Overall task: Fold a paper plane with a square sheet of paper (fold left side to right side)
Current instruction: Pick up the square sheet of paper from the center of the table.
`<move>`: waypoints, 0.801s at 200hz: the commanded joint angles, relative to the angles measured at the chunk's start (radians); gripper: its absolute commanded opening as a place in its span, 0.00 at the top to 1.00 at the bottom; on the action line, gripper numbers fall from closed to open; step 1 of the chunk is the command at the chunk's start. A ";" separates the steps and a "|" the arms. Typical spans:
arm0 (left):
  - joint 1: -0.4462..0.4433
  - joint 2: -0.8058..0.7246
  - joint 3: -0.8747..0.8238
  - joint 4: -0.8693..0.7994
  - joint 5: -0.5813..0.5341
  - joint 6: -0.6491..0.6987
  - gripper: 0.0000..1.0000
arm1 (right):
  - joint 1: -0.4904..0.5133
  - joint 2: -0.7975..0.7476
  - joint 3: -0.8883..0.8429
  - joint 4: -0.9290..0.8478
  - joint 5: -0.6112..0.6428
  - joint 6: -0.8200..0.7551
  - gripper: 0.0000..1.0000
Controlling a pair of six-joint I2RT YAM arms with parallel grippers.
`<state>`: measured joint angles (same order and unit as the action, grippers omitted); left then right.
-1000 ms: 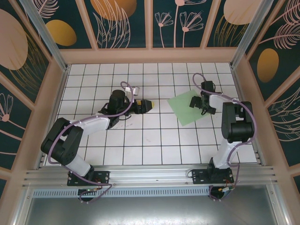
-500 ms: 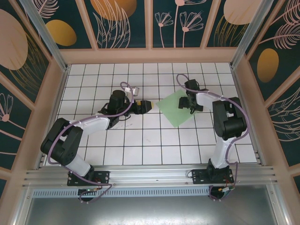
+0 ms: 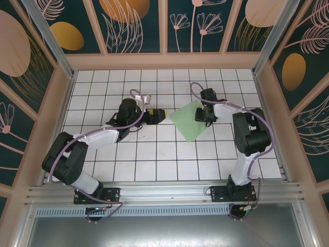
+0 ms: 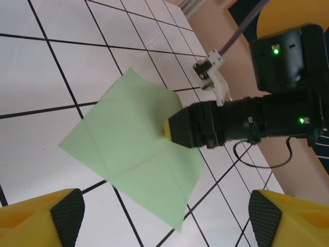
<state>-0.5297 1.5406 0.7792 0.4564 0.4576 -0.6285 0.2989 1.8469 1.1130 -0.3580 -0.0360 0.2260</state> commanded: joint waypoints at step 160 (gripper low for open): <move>0.169 -0.308 -0.140 0.148 0.204 0.039 0.06 | -0.079 -0.409 -0.073 0.159 -0.808 -0.146 0.80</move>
<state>-0.3660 1.2652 0.6174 0.5507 0.5468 -0.6563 0.2218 1.5047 1.0080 -0.2123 -0.6804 0.1436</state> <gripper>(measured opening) 0.936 0.205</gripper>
